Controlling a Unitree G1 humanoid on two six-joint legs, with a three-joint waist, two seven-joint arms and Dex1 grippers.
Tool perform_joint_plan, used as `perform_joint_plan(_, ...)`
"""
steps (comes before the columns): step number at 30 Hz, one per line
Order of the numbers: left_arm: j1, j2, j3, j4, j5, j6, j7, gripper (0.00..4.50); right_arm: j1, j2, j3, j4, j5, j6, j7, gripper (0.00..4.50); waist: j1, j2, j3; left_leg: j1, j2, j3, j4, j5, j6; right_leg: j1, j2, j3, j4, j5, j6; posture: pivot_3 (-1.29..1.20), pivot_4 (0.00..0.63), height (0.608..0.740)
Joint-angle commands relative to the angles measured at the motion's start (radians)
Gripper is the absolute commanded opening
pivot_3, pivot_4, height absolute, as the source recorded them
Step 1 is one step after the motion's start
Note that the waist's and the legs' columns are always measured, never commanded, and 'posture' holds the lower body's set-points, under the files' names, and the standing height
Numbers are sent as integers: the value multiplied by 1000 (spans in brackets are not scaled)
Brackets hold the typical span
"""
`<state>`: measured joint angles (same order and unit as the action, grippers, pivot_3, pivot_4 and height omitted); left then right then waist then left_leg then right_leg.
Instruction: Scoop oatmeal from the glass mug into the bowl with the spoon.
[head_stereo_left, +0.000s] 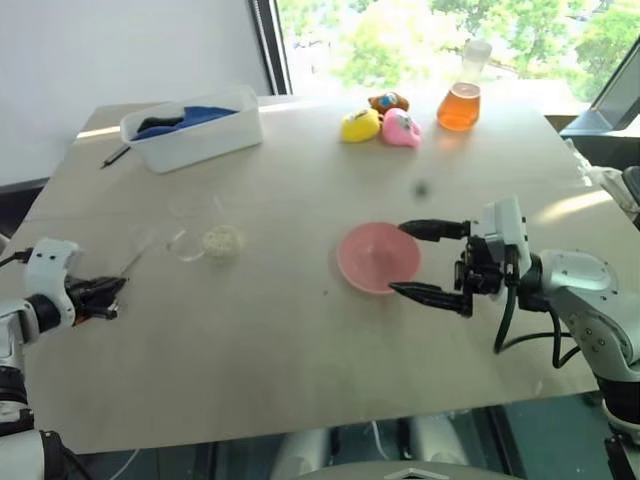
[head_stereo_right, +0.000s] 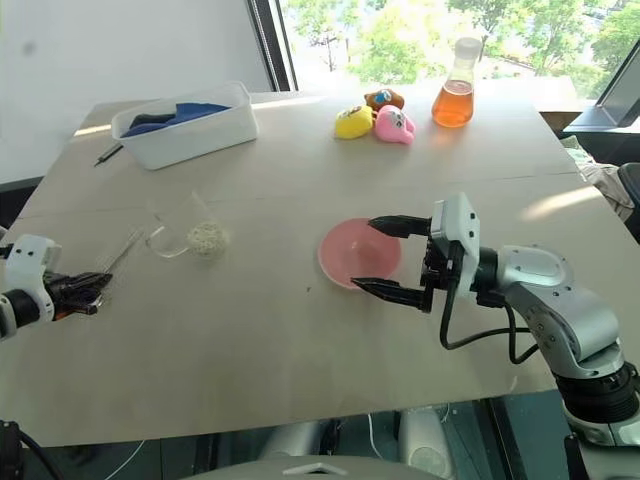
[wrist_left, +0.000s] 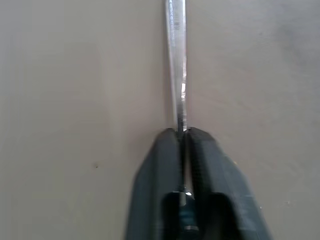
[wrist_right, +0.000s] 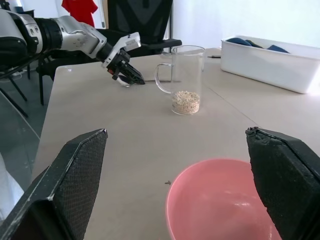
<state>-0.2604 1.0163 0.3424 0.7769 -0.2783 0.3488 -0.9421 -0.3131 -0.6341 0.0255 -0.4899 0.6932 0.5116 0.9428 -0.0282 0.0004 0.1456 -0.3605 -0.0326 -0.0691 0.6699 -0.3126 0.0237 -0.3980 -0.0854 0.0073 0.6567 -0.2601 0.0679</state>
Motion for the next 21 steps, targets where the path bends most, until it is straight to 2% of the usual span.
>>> perform_joint_plan(1, 95, -17, 6, -3, 4, 37, 0, 44, -14, 3, -14, -18, 4, -16, 1, 4500, -7, 0, 0, 0, 0, 1, 0, 0, 0, 0, 0, 1, 0, 0, 0, 0, 150, 740)
perform_joint_plan(4, 225, -62, 86, -124, -41, 23, 30, 44, -11, 2, -14, -17, 3, -15, 6, 4500, -18, 0, 0, 0, 1, 5, 0, 0, 0, -3, 0, 6, 1, 0, 0, 0, 150, 740)
perform_joint_plan(8, 474, -228, 245, -498, -154, 9, 95, 44, -3, -1, -13, -14, 4, -12, 15, 4500, -19, 3, -1, -3, 1, 9, -1, 0, -1, -11, -3, 18, 1, 0, 0, 0, 150, 740)
perform_joint_plan(13, 817, -378, 257, -1028, -256, 96, 111, 44, -21, -5, 10, 9, 19, 11, 48, 4500, -8, 1, -2, -5, 1, 10, -1, -2, 2, -11, -5, 22, -1, 0, 0, 0, 150, 740)
perform_joint_plan(17, 980, -426, 289, -1240, -343, 165, 115, 44, -46, 0, 33, 40, 10, 10, 80, 4500, 1, -2, -1, -5, 1, 9, -1, -4, 5, -11, -6, 21, -1, 0, 0, 0, 150, 740)
perform_joint_plan(19, 1087, -420, 288, -1303, -332, 168, 67, 44, -58, 9, 48, 56, 5, 7, 94, 4500, 14, -2, 0, -4, 2, 7, -1, -4, 5, -11, -4, 19, 0, 0, 0, 0, 150, 740)
perform_joint_plan(21, 1123, -418, 257, -1355, -294, 135, 62, 44, -64, 22, 62, 66, 2, 6, 94, 4500, 12, -6, 0, -4, 2, 6, -1, -4, 5, -10, -3, 18, -1, 0, -1, 0, 150, 740)
